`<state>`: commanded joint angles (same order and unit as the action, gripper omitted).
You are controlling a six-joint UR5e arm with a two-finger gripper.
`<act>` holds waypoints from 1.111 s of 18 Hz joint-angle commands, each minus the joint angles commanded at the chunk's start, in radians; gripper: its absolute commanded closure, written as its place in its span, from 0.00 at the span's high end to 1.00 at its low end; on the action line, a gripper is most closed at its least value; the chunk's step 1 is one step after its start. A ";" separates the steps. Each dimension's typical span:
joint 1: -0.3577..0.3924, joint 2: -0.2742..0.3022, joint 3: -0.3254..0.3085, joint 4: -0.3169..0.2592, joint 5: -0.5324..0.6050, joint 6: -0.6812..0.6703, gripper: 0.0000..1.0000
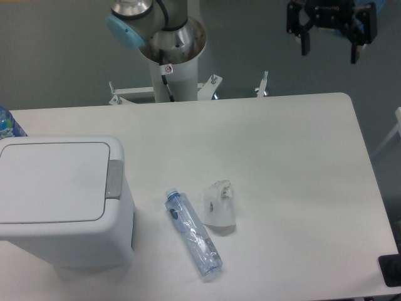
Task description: Open the trash can
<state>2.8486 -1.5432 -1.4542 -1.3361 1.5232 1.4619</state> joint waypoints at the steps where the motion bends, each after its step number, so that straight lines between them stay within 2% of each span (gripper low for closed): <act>1: 0.000 0.000 0.000 0.002 0.000 0.000 1.00; 7: -0.005 0.000 0.005 0.002 -0.002 -0.012 1.00; 14: -0.026 -0.005 0.012 0.005 0.000 -0.165 1.00; 16: -0.054 -0.009 0.012 0.009 0.002 -0.251 1.00; 20: -0.138 -0.029 0.012 0.072 0.006 -0.498 1.00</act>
<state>2.7107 -1.5723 -1.4419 -1.2641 1.5294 0.9640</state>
